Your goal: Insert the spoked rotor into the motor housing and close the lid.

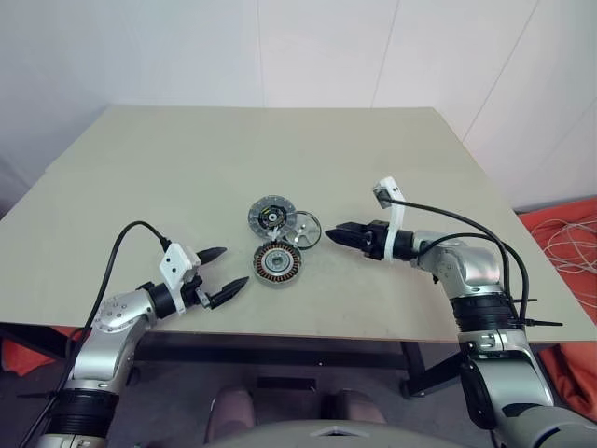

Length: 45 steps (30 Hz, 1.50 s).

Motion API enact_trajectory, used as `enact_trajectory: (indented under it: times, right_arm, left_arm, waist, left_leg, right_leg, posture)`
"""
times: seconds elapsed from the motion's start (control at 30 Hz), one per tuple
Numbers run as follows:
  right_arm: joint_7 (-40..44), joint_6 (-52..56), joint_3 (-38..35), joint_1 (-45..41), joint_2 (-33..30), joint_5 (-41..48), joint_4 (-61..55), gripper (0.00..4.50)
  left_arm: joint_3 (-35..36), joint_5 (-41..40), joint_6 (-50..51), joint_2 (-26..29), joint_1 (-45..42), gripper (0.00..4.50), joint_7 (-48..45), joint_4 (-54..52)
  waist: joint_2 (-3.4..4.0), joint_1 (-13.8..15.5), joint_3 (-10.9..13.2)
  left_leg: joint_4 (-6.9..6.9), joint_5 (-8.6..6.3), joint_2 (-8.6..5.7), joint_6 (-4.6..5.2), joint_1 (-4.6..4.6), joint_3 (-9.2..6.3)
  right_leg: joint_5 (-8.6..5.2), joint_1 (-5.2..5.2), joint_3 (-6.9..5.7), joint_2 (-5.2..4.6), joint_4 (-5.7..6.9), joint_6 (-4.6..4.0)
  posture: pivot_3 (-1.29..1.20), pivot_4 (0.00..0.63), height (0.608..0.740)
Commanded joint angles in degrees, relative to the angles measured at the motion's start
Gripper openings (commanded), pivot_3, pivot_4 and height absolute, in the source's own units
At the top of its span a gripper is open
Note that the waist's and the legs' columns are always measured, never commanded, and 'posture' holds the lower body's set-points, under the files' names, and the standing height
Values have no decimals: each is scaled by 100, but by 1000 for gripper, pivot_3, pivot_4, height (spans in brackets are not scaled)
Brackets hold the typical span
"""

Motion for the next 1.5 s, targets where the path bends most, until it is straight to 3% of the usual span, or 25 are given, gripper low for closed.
enact_trajectory:
  times: [0.03, 0.1, 0.23, 0.53, 1.5]
  right_arm:
    - [-297, 507, -367, -326, 232, 384, 379, 4029]
    - [-426, 673, -479, -440, 355, 460, 598, 4478]
    - [-980, 784, -779, -766, 590, 432, 1281, 4478]
    - [-1188, 1256, -838, -1019, 795, 540, 1820, 4478]
    - [-1433, 1214, -673, -1231, 1454, 446, 1989, 4478]
  left_arm:
    - [118, -70, -71, 47, -105, 4500, 7, -61]
    - [123, -70, -73, 49, -114, 4500, 6, -49]
    - [148, -67, -79, 63, -94, 4500, 15, -67]
    - [187, -61, -86, 64, -31, 4500, 26, -109]
    - [147, -56, -77, 25, 25, 4500, 74, -169]
  waist:
    - [2, -7, 1]
    - [6, -2, 2]
    - [7, 1, 2]
    - [5, -6, 0]
    - [5, -142, -1]
  left_leg:
    - [0, 0, 0, 0, -1, 1]
    - [0, 2, 0, -2, -5, 1]
    - [1, 4, 0, -7, -5, 1]
    - [0, 10, 2, -16, 4, 1]
    - [-16, 10, 6, -18, 23, 10]
  right_leg:
    - [0, -2, 0, 0, 1, 0]
    - [1, -7, 0, 0, 3, -2]
    - [2, -8, 0, -1, 4, -3]
    - [-1, -1, -1, 0, 5, 2]
    - [-20, -4, -1, 2, 12, 22]
  posture:
    - [0, 0, 740]
    - [0, 0, 740]
    - [0, 0, 740]
    - [0, 0, 740]
    - [0, 0, 740]
